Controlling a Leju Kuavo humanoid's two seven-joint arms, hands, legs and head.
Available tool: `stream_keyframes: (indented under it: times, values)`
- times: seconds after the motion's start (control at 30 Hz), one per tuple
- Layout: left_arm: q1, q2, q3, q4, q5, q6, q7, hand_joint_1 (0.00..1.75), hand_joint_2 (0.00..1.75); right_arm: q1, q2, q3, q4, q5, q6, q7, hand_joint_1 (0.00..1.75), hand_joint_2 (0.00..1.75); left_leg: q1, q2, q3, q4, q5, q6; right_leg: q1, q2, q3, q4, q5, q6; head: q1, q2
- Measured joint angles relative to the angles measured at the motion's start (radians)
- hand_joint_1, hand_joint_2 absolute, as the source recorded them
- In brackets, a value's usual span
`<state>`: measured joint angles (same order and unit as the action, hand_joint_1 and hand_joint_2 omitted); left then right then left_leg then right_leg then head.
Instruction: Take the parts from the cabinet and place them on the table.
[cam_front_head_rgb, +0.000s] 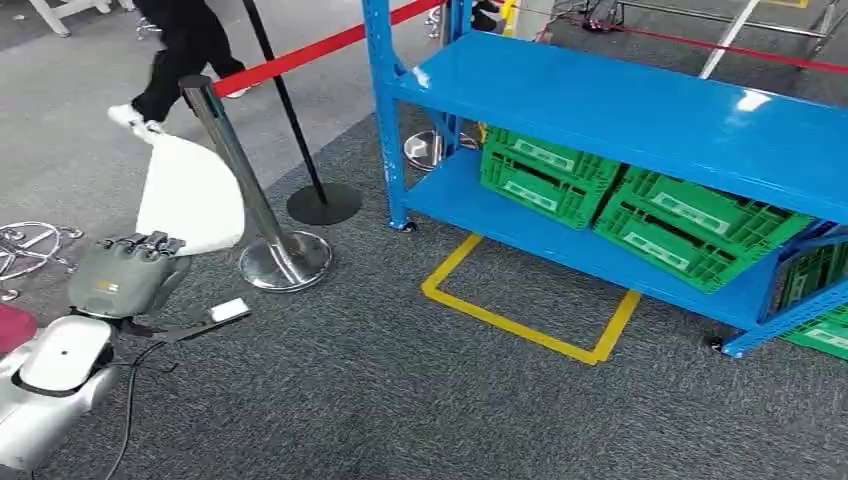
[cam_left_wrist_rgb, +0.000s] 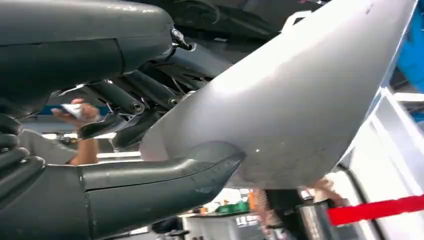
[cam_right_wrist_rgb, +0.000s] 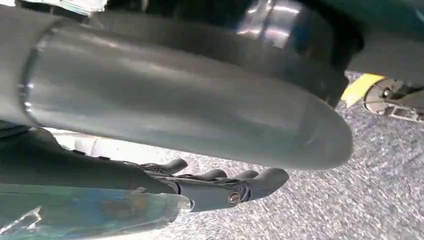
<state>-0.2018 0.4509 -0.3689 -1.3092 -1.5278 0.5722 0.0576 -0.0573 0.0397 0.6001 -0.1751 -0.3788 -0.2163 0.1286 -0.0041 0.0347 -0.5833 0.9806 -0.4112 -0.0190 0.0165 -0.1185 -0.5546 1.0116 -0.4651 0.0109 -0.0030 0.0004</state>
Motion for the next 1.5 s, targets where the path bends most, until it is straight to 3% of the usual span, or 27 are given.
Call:
stream_keyframes:
  times: [0.03,0.07,0.13,0.2,0.23,0.3,0.33,0.37,0.4,0.53,0.57,0.63,0.73,0.77,0.83,0.87,0.9,1.03,1.07,1.1,1.17,1.23,1.27,1.37,1.4,1.43,1.5]
  values:
    - [-0.001,0.002,0.0,-0.001,0.0,-0.002,-0.003,1.75,1.75,-0.001,0.0,0.0,-0.001,-0.001,0.0,0.0,0.0,0.0,0.004,-0.012,0.0,-0.006,0.006,0.009,0.0,-0.01,0.002,0.002,-0.003,0.006,-0.002,0.0]
    - [-0.001,0.003,0.0,-0.006,0.0,-0.003,-0.003,1.75,1.75,-0.002,0.0,0.0,-0.002,-0.002,0.0,0.0,0.0,0.0,0.009,-0.019,0.0,-0.007,0.009,0.014,-0.003,0.022,-0.009,0.016,-0.018,0.014,0.001,0.0]
    - [-0.011,0.003,-0.002,-0.011,0.0,-0.007,-0.007,1.75,1.75,0.001,0.0,0.0,-0.002,-0.003,0.0,0.0,0.0,0.0,0.012,-0.039,-0.005,-0.007,0.014,0.022,-0.009,0.093,-0.06,0.142,-0.096,0.021,0.004,0.0]
    - [-0.013,0.003,-0.002,-0.013,0.001,-0.01,-0.009,1.75,1.75,0.002,0.0,0.0,-0.002,-0.005,0.0,0.0,0.0,0.0,0.012,-0.061,-0.01,-0.006,0.016,0.025,-0.009,0.113,-0.129,0.294,-0.156,0.024,0.004,0.0]
    - [-0.012,0.003,-0.003,-0.013,0.001,-0.011,-0.011,1.75,1.75,0.004,0.0,0.0,-0.002,-0.005,0.0,0.0,0.0,0.0,0.012,-0.075,-0.011,-0.006,0.018,0.024,-0.009,0.116,-0.145,0.324,-0.155,0.024,0.003,0.0]
    - [-0.013,0.003,-0.003,-0.014,0.001,-0.011,-0.012,1.75,1.75,0.006,0.0,0.0,-0.002,-0.006,0.0,0.003,0.0,0.0,0.014,-0.102,-0.011,-0.005,0.02,0.02,-0.01,0.119,-0.106,0.242,-0.092,0.024,0.004,0.0]
    - [-0.013,0.004,-0.003,-0.016,0.001,-0.012,-0.012,1.75,1.75,0.005,0.0,0.0,-0.002,-0.006,0.0,0.006,0.0,0.0,0.017,-0.118,-0.011,-0.005,0.022,0.017,-0.013,0.132,-0.057,0.141,-0.041,0.022,0.003,0.0]
    - [-0.015,0.005,-0.003,-0.019,0.002,-0.014,-0.013,1.75,1.75,0.005,0.0,0.0,-0.002,-0.006,0.001,0.006,0.0,0.0,0.019,-0.13,-0.012,-0.003,0.023,0.012,-0.021,0.176,-0.012,0.05,-0.003,0.026,0.004,0.0]
    - [-0.019,0.006,-0.003,-0.022,0.002,-0.016,-0.014,1.75,1.75,0.005,0.0,0.0,-0.002,-0.006,0.003,0.006,0.0,0.0,0.014,-0.143,-0.019,0.002,0.025,0.006,-0.027,0.23,0.002,0.015,-0.018,0.028,0.004,0.0]
    - [-0.024,0.013,-0.003,-0.026,0.003,-0.018,-0.016,1.75,1.75,0.001,0.001,0.0,-0.003,-0.008,0.004,0.006,0.0,0.0,0.025,-0.192,-0.04,-0.002,0.047,-0.024,-0.022,0.181,0.001,0.021,-0.008,0.009,0.002,0.0]
    - [-0.021,0.016,-0.003,-0.026,0.004,-0.019,-0.016,1.75,1.75,0.0,0.001,0.0,-0.003,-0.008,0.004,0.016,0.0,0.0,0.024,-0.175,-0.045,0.005,0.038,-0.024,-0.027,0.163,0.002,0.015,-0.003,0.0,0.003,0.0]
    - [-0.032,0.018,-0.003,-0.027,0.013,-0.019,-0.019,1.75,1.75,0.0,0.001,-0.001,-0.003,-0.008,0.004,0.022,0.0,0.0,0.015,-0.078,-0.095,0.108,-0.031,-0.031,-0.023,0.138,-0.002,0.013,0.0,-0.012,-0.017,0.0]
    - [-0.029,0.011,-0.013,-0.027,0.023,-0.024,-0.028,1.75,1.75,0.005,0.001,-0.001,-0.003,-0.008,0.003,0.023,0.0,0.0,0.015,-0.047,-0.187,0.318,-0.111,-0.034,-0.017,0.089,-0.01,0.013,0.002,-0.016,-0.017,0.0]
    - [-0.026,0.011,-0.014,-0.027,0.024,-0.026,-0.029,1.75,1.75,0.006,0.001,-0.001,-0.003,-0.008,0.003,0.023,0.0,0.0,0.015,-0.047,-0.179,0.311,-0.099,-0.033,-0.017,0.075,-0.012,0.013,0.002,-0.016,-0.017,0.0]
    - [-0.025,0.013,-0.015,-0.027,0.027,-0.026,-0.029,1.75,1.75,0.004,0.001,0.0,-0.003,-0.008,0.003,0.022,0.0,0.0,0.014,-0.038,-0.101,0.184,-0.032,-0.027,-0.016,0.048,-0.011,0.013,0.002,-0.016,-0.017,0.0]
    - [-0.026,0.016,-0.015,-0.027,0.029,-0.026,-0.029,1.75,1.75,0.002,0.001,0.0,-0.003,-0.007,0.003,0.022,0.0,0.0,0.011,-0.009,-0.04,0.085,0.003,-0.023,-0.016,0.035,-0.009,0.013,0.002,-0.015,-0.017,0.0]
    - [-0.027,0.016,-0.015,-0.028,0.03,-0.026,-0.029,1.75,1.75,0.002,0.001,-0.001,-0.003,-0.007,0.003,0.022,0.0,0.0,0.005,0.044,-0.003,0.03,0.007,-0.021,-0.011,0.027,-0.007,0.013,0.001,-0.012,-0.018,0.0]
    - [-0.02,0.025,-0.014,-0.03,0.033,-0.026,-0.029,1.75,1.75,-0.001,0.003,0.0,-0.003,-0.003,0.003,0.024,0.0,0.0,-0.004,0.003,-0.011,0.005,0.005,0.007,-0.004,-0.022,-0.003,0.01,-0.003,0.009,-0.02,0.0]
    - [-0.016,0.029,-0.014,-0.03,0.033,-0.025,-0.029,1.75,1.75,-0.002,0.003,0.0,-0.004,-0.002,0.003,0.024,0.0,0.0,0.004,-0.008,-0.008,-0.001,0.012,0.017,-0.008,-0.009,-0.012,0.014,-0.009,0.017,-0.022,0.0]
    - [-0.015,0.032,-0.011,-0.031,0.036,-0.023,-0.028,1.75,1.75,-0.002,0.004,0.001,-0.004,-0.002,0.003,0.024,0.0,0.0,0.006,-0.018,-0.01,-0.001,0.013,0.019,-0.01,0.05,-0.02,0.042,-0.032,0.022,-0.016,0.0]
    - [-0.013,0.032,-0.011,-0.033,0.039,-0.022,-0.028,1.75,1.75,0.003,0.005,0.002,-0.004,0.001,0.003,0.024,0.0,0.0,0.006,-0.042,-0.014,-0.001,0.016,0.027,-0.011,0.106,-0.083,0.191,-0.11,0.024,-0.013,0.0]
    - [0.0,0.034,-0.009,-0.034,0.041,-0.02,-0.028,1.75,1.75,0.005,0.005,0.002,-0.004,0.003,0.004,0.024,0.0,0.0,0.004,-0.068,-0.016,0.0,0.017,0.029,-0.01,0.116,-0.146,0.319,-0.153,0.024,-0.013,0.0]
    - [0.01,0.037,-0.008,-0.036,0.043,-0.019,-0.028,1.75,1.75,0.006,0.005,0.002,-0.004,0.003,0.004,0.024,0.0,0.0,0.004,-0.082,-0.016,0.0,0.017,0.029,-0.01,0.117,-0.149,0.321,-0.142,0.023,-0.012,0.0]
    - [0.042,0.051,0.011,-0.054,0.049,-0.016,-0.027,1.75,1.75,0.006,0.006,0.003,-0.004,0.008,0.005,0.027,0.0,0.0,0.006,-0.128,-0.015,0.002,0.02,0.024,-0.012,0.149,-0.043,0.097,-0.013,0.013,-0.013,0.0]
    - [0.052,0.055,0.019,-0.063,0.053,-0.016,-0.027,1.75,1.75,0.006,0.006,0.003,-0.004,0.01,0.005,0.027,0.0,0.0,0.008,-0.14,-0.016,0.002,0.022,0.021,-0.018,0.202,-0.013,0.028,-0.004,0.011,-0.013,0.0]
    - [0.057,0.06,0.028,-0.07,0.054,-0.014,-0.027,1.75,1.75,0.007,0.009,0.003,-0.004,0.011,0.004,0.027,0.0,0.0,0.004,-0.151,-0.023,0.007,0.023,0.014,-0.024,0.219,-0.004,0.012,-0.011,0.014,-0.015,0.0]
    - [0.075,0.069,0.04,-0.082,0.056,-0.013,-0.027,1.75,1.75,0.003,0.013,0.006,-0.004,0.013,0.002,0.021,0.0,0.0,0.013,-0.174,-0.033,0.003,0.033,0.0,-0.015,0.193,-0.002,0.018,-0.007,0.009,-0.015,0.0]
